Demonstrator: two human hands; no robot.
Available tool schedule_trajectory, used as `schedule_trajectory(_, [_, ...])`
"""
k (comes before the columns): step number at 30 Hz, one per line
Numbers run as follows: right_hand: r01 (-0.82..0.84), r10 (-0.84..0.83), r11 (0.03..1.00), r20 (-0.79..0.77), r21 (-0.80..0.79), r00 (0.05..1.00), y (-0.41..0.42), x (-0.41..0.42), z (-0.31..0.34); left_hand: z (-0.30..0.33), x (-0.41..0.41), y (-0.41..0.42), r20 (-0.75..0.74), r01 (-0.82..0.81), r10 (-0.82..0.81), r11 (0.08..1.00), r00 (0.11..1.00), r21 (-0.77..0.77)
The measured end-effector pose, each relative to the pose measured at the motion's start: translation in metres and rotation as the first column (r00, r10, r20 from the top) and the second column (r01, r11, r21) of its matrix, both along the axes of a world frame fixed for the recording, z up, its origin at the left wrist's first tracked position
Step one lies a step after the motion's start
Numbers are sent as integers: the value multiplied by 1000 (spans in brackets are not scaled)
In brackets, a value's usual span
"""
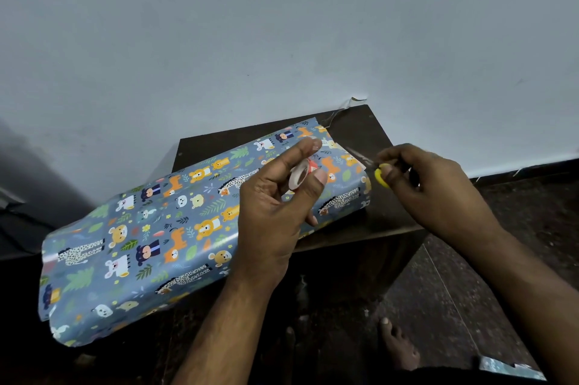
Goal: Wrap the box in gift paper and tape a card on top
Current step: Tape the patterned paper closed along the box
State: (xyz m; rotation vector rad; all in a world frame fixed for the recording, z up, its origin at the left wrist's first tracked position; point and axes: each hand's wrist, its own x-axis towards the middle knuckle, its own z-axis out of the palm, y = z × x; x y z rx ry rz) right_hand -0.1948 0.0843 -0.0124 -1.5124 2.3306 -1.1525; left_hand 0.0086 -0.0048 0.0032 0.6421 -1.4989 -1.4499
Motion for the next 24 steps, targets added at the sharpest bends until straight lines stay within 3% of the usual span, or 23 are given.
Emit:
schedule_trajectory(3, [105,-98,981,-53,160,994,-2,-2,-8,-1,-1,0,43,-11,12,1000,999,-21])
schedule_trajectory(7, [96,-33,910,-161,404,986,-7,5,-12,-1,-2,0,53,-3,5,999,999,-35])
schedule_trajectory(18, [151,52,814,-330,560,942,-12,34,-2,-3,-2,0,79,15,-11,998,997,-57])
schedule_trajectory(20, [189,-26,880,-354,435,935,-14,35,-2,-3,-2,0,87,16,-11,998,996,-57])
schedule_trajectory(22, [182,-144,979,-320,92,936,-14,35,2,-4,-2,-1,98,19,-12,998,995,-66])
schedule_trajectory(24, [72,-107,975,-159,-210,981,-15,40,12,-5,-1,-2,99,37,-29,996,995,-81])
